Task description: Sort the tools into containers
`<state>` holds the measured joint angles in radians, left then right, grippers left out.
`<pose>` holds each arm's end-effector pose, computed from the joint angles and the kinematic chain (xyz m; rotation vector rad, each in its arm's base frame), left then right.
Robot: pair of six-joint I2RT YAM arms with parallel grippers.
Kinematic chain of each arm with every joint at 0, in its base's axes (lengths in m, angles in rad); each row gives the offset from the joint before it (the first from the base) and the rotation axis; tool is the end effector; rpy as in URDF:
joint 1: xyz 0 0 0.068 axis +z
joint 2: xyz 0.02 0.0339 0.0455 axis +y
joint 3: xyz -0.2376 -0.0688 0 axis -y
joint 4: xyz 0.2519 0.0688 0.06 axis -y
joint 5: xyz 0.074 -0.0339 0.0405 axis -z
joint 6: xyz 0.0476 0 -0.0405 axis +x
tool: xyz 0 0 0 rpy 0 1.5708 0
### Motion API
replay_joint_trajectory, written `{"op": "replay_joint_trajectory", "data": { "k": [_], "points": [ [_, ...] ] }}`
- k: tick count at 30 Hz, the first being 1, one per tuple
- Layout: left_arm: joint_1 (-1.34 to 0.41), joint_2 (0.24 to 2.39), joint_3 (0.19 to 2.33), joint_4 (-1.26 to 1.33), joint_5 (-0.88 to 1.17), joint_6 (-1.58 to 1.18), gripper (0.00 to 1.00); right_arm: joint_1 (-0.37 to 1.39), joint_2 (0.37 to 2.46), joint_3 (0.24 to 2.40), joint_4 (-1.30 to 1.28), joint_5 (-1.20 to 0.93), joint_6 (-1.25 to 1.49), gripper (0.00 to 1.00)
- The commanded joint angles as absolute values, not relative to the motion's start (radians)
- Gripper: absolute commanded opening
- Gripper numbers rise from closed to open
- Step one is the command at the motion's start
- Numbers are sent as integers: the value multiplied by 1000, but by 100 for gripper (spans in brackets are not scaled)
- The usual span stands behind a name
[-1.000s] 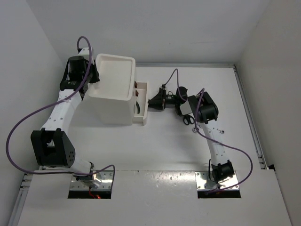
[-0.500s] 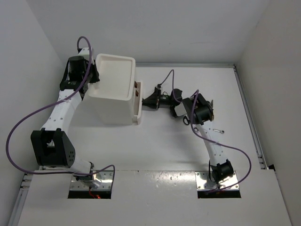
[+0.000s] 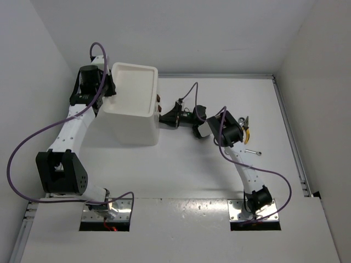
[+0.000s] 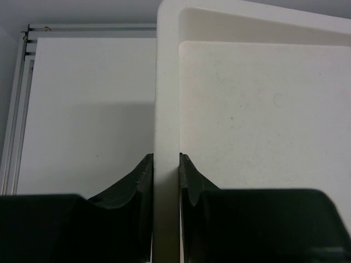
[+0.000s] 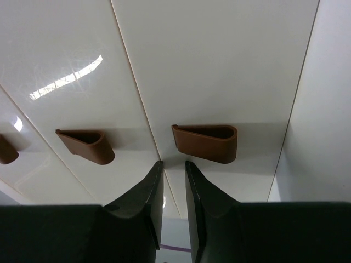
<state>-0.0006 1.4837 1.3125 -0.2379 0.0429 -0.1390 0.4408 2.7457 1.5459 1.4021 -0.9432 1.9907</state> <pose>0.3693 -0.0023 0.3181 -0.1092 1.9789 -0.1331 0.4234 0.2423 0.0126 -0.4394 -2.0006 -2.3043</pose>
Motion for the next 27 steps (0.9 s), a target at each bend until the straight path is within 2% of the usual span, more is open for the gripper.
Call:
{"op": "replay_joint_trajectory", "data": {
  "k": [1, 6, 9, 13, 20, 23, 24, 25, 26, 27],
  "points": [
    [-8, 1568, 1213, -380, 114, -204, 0, 488, 2841, 1546, 1460, -899, 2137, 21],
    [-8, 1568, 1213, -380, 114, -204, 0, 488, 2841, 1536, 1483, -899, 2149, 21],
    [-8, 1568, 1213, -380, 114, -204, 0, 451, 2784, 1458, 1494, -922, 2119, 28],
    [-8, 1568, 1213, -371, 114, -204, 0, 382, 2668, 1349, 1494, -979, 2065, 34],
    [-8, 1568, 1204, -371, 114, -204, 0, 258, 2413, 1197, 1402, -1040, 1881, 38],
    [-8, 1559, 1204, -371, 114, -204, 0, 227, 2263, 1160, 1121, -1042, 1713, 42],
    [-8, 1559, 1204, -371, 114, -204, 0, 227, 2220, 1160, 1006, -1010, 1542, 44],
    [-8, 1559, 1204, -371, 126, -204, 0, 227, 2145, 1160, 763, -988, 1452, 46],
    [-8, 1549, 1204, -371, 126, -204, 0, 227, 2123, 1178, 671, -970, 1334, 46],
    [-8, 1549, 1204, -371, 126, -204, 0, 236, 2123, 1202, 669, -979, 1333, 46]
  ]
}}
